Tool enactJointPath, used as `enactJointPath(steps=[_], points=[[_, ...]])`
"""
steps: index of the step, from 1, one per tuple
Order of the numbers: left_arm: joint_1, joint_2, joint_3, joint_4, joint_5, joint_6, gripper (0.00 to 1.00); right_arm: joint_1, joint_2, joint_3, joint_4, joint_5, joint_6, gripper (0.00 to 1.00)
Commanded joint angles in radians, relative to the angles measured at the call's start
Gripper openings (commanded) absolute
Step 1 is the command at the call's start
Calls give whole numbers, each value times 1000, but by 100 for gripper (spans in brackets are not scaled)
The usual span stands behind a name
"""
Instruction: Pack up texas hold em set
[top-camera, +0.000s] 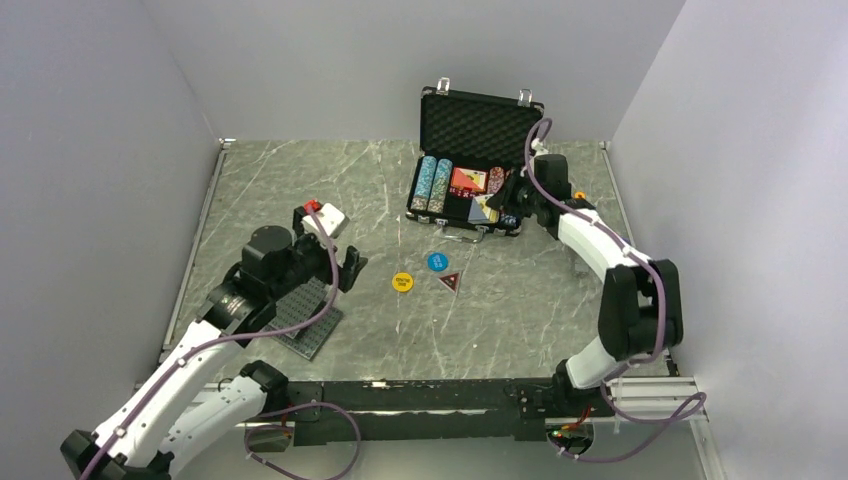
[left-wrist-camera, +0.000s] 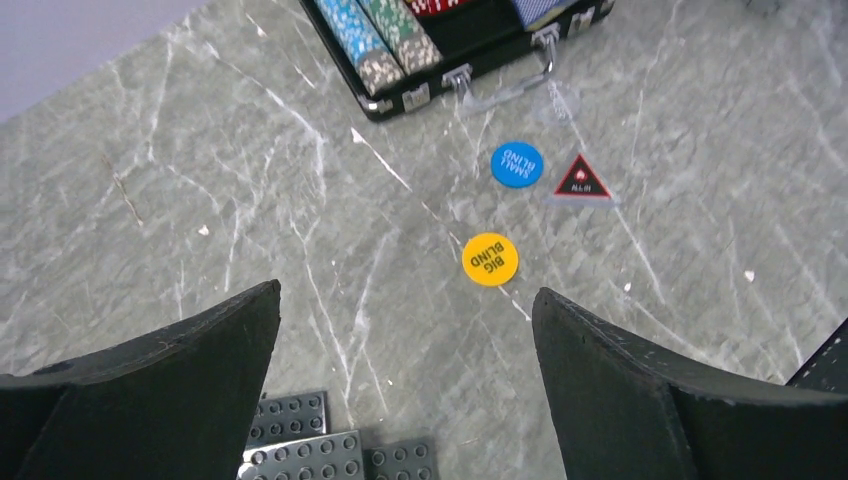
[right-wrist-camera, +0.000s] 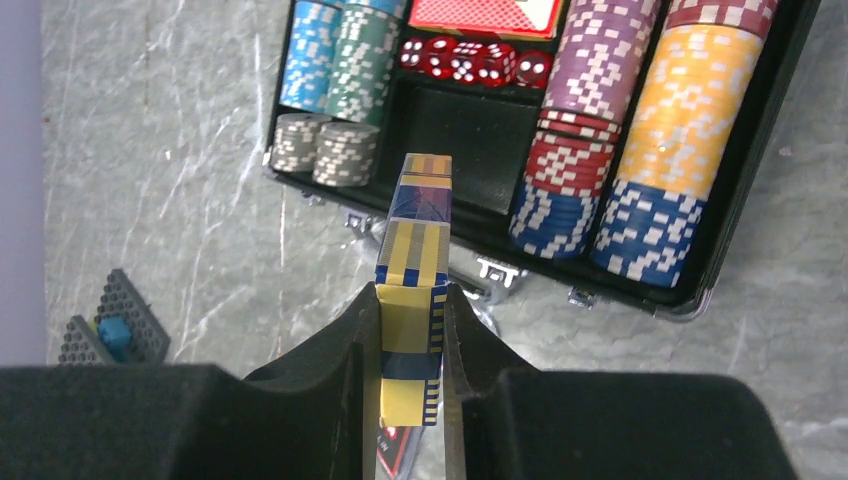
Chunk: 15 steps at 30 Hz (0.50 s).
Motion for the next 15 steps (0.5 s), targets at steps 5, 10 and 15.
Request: enactJointPath(steps=[5,10,15], points=[[44,-32,15,39,64,-68,99,-17,185,215,112,-78,23,0],[45,-35,12,39,58,-68,99,-19,299,320,36,-102,37,0],[44,-28,16,32,49,-69,99,-19,339,306,63,-128,96,0]])
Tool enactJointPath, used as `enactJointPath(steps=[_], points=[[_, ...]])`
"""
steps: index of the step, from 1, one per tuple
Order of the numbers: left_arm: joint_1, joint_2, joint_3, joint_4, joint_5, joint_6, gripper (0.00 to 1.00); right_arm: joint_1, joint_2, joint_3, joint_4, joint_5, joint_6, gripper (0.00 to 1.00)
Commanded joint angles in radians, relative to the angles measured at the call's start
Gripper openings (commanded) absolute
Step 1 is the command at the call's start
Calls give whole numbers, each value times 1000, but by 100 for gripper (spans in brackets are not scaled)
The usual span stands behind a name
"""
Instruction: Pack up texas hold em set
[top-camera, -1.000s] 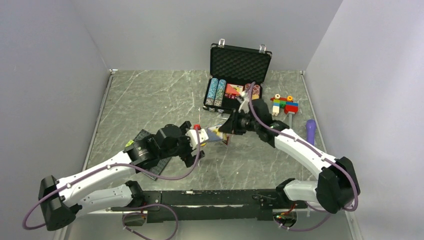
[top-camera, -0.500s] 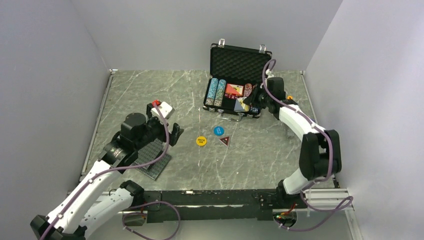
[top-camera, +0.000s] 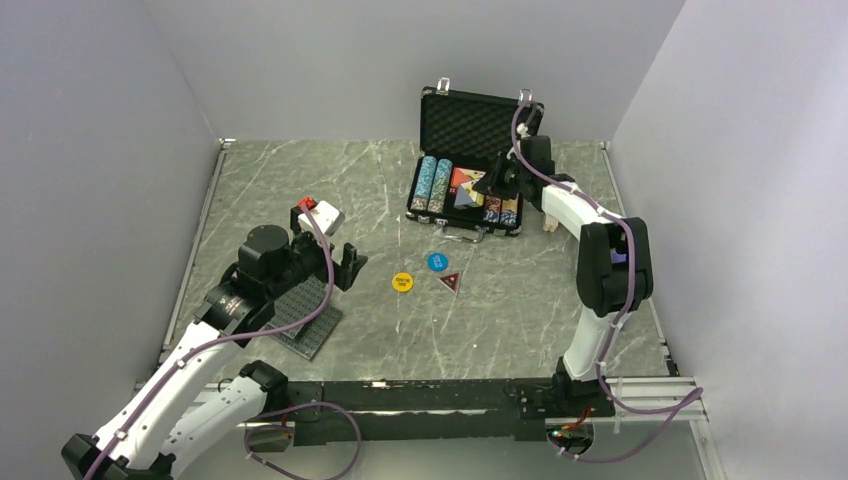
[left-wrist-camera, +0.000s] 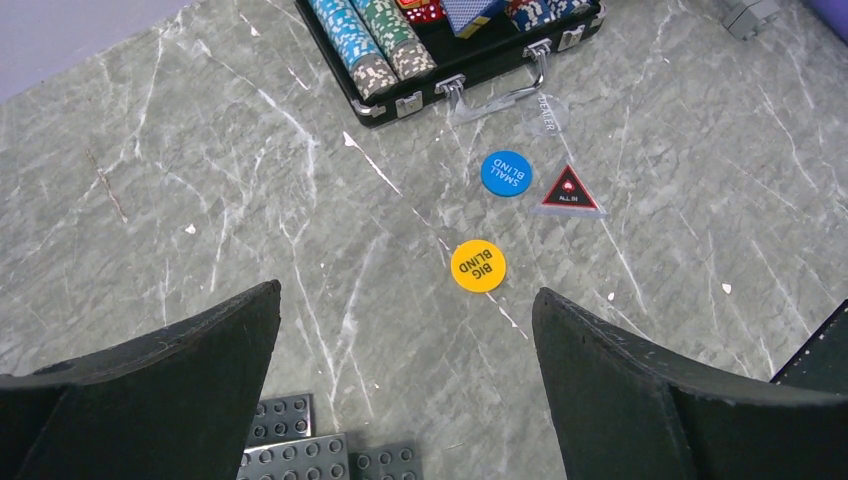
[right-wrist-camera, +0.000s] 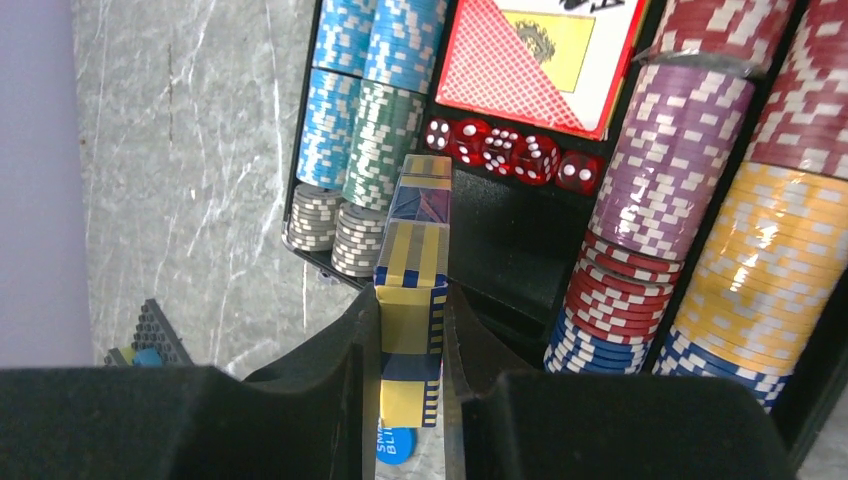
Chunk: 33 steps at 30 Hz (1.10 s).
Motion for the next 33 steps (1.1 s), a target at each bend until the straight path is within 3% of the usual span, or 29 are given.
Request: enactJointPath(steps=[1,25,29,33], points=[[3,-1,17,18,6,-17,100,-5,21,28,48,-52,67,0],[3,22,17,23,14,-53,99,-18,218,133,-20,-54,144,1],[3,24,17,22,10,-50,100,-17,208,144,-46,-6,119,26],[3,28,17,20,4,-49,99,-18,192,175,-81,20,71,40]])
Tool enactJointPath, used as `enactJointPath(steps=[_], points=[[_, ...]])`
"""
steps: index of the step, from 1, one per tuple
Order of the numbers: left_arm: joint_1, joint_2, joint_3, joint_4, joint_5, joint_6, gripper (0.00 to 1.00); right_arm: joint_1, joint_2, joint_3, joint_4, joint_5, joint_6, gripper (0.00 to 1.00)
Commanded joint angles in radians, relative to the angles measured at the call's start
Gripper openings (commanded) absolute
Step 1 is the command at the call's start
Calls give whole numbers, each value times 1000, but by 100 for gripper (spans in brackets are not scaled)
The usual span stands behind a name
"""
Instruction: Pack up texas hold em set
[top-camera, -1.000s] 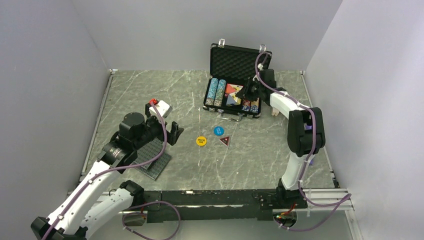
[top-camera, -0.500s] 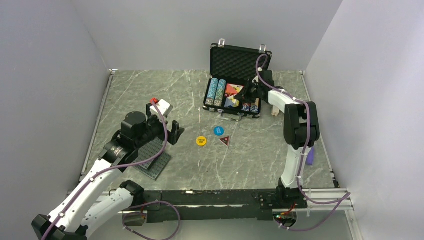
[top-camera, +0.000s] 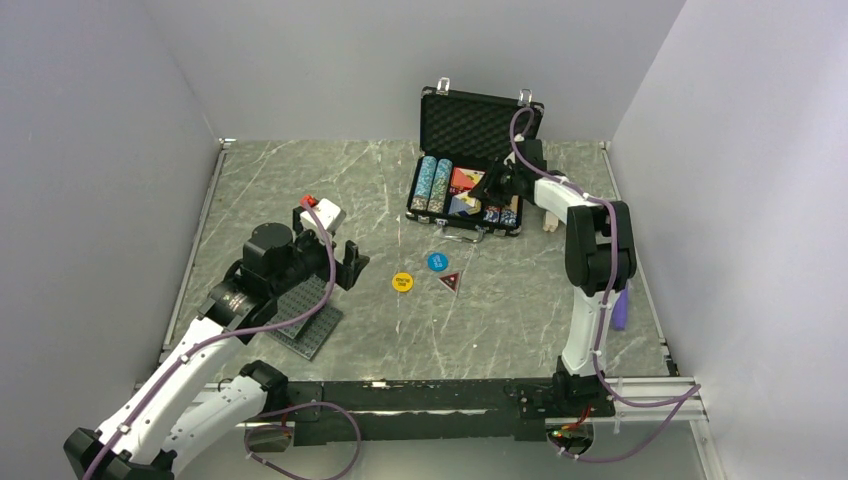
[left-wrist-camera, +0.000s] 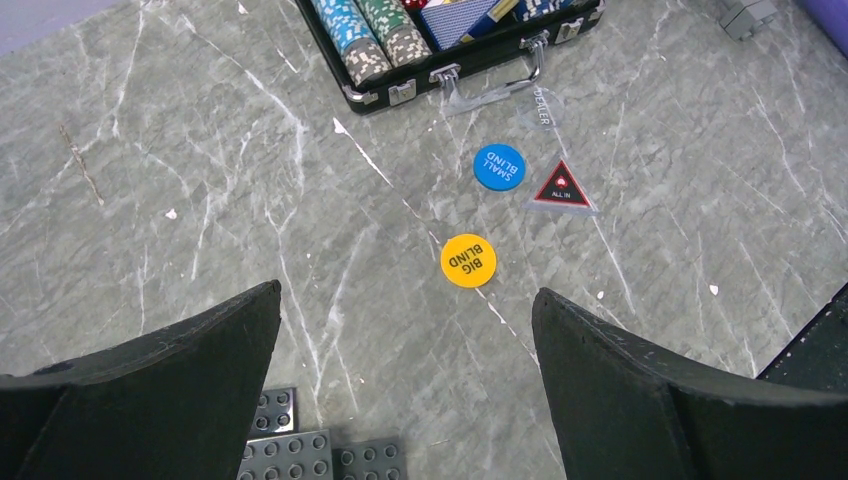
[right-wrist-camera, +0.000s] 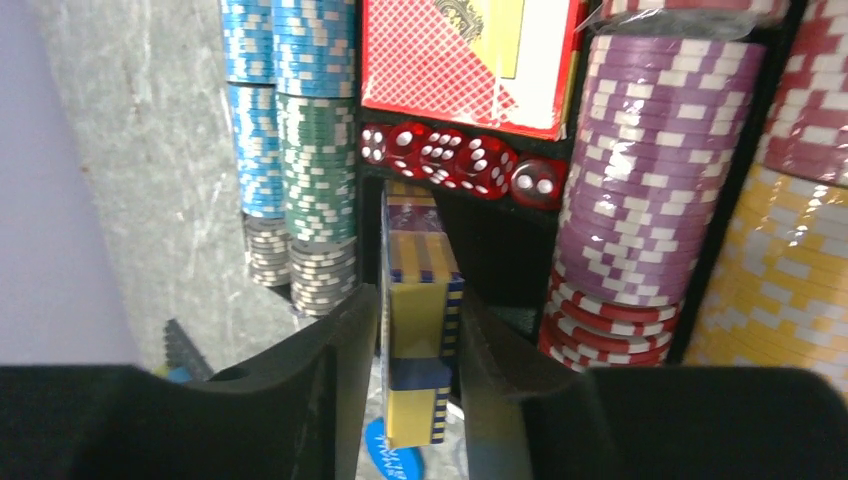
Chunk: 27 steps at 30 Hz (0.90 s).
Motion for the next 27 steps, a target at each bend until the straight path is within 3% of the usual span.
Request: enactJointPath(steps=[1,6,9,27], points=[[4,6,18,20,3,-6,99,2,1,81,-38,87,-67,44],[3,12,24,16,2,-4,99,2,-22,135,-131,193,-144,68],[4,9,21,15,-2,-3,99,4,-58,119,-143,259,-170,73],[4,14,20,16,-15,0,99,78,-43,81,-167,288,-194,61]])
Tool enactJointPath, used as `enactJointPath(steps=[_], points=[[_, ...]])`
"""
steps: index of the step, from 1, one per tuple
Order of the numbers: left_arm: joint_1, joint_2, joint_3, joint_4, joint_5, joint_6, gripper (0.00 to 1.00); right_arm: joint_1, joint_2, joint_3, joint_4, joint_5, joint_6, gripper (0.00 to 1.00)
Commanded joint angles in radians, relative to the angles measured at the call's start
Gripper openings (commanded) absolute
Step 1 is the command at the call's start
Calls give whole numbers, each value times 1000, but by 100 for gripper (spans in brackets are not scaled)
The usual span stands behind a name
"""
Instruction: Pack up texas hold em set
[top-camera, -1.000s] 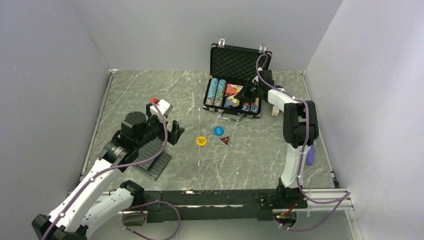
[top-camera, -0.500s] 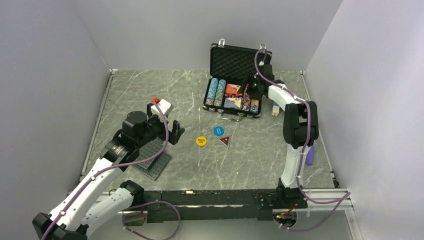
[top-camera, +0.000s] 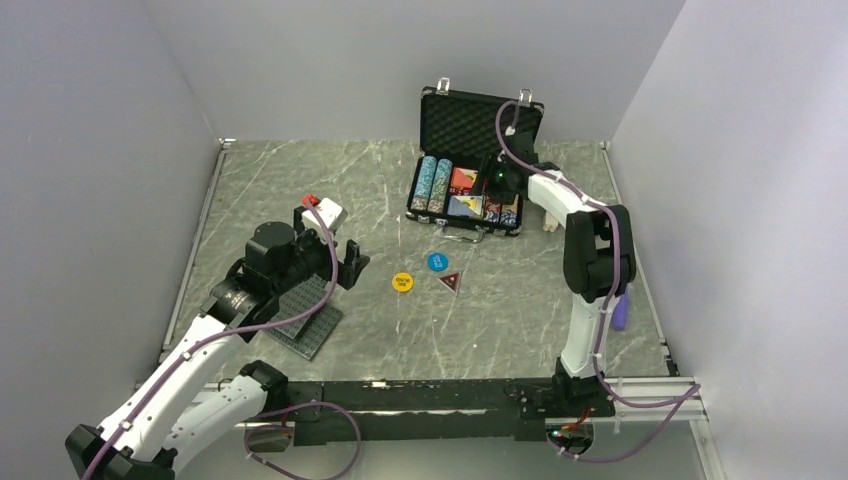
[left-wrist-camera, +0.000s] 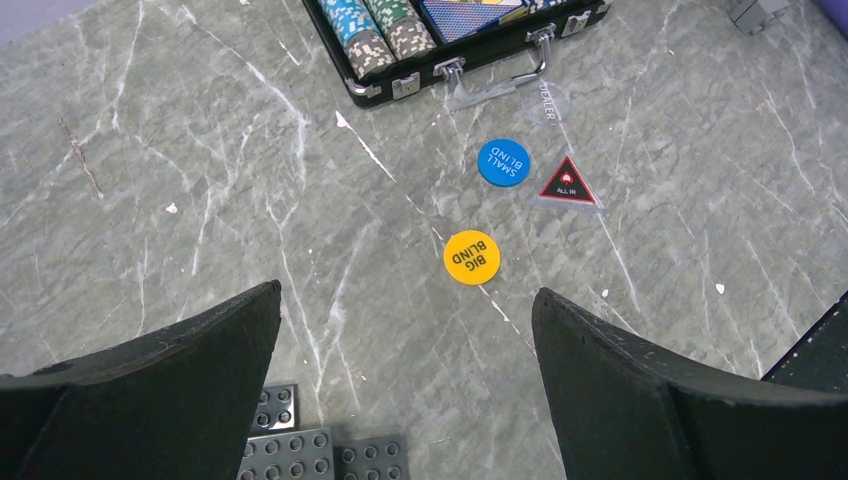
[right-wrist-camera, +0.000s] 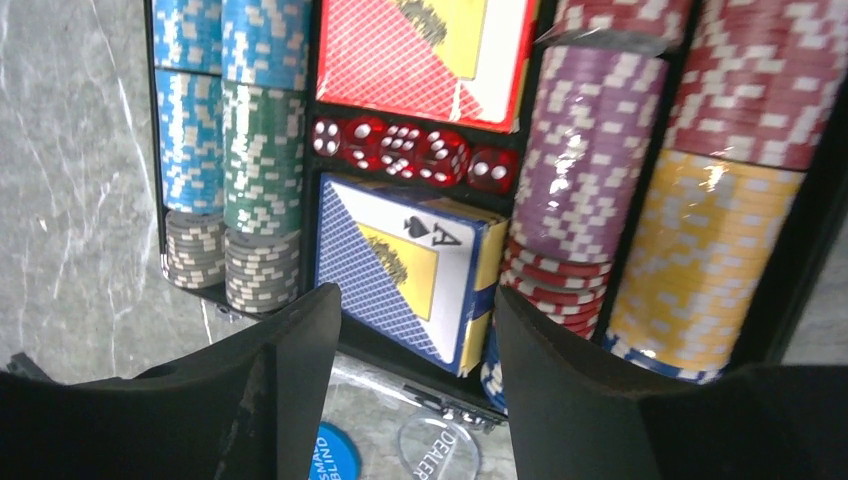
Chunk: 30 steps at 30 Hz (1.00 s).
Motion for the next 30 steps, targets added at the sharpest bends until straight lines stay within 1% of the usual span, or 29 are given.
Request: enactJointPath(steps=[1,4,11,21,28,30], points=[[4,-1,20,16,-6,0,99,24,9,24,-19,45,-18,60],[4,-4,21,15,-8,0,99,32,25,39,-37,68,-17,58],[3,-9,20,15,-12,1,99,52,41,41,-49,123,-18,56],[4,-15,20,14,-14,1,99,54,84,53,-24,61,0,49],[4,-14,22,13,-17,2,99,57,120,76,-4,-7,19,48],[4,-15,22,12,-18,2,99,60,119,75,2,4,24,48]])
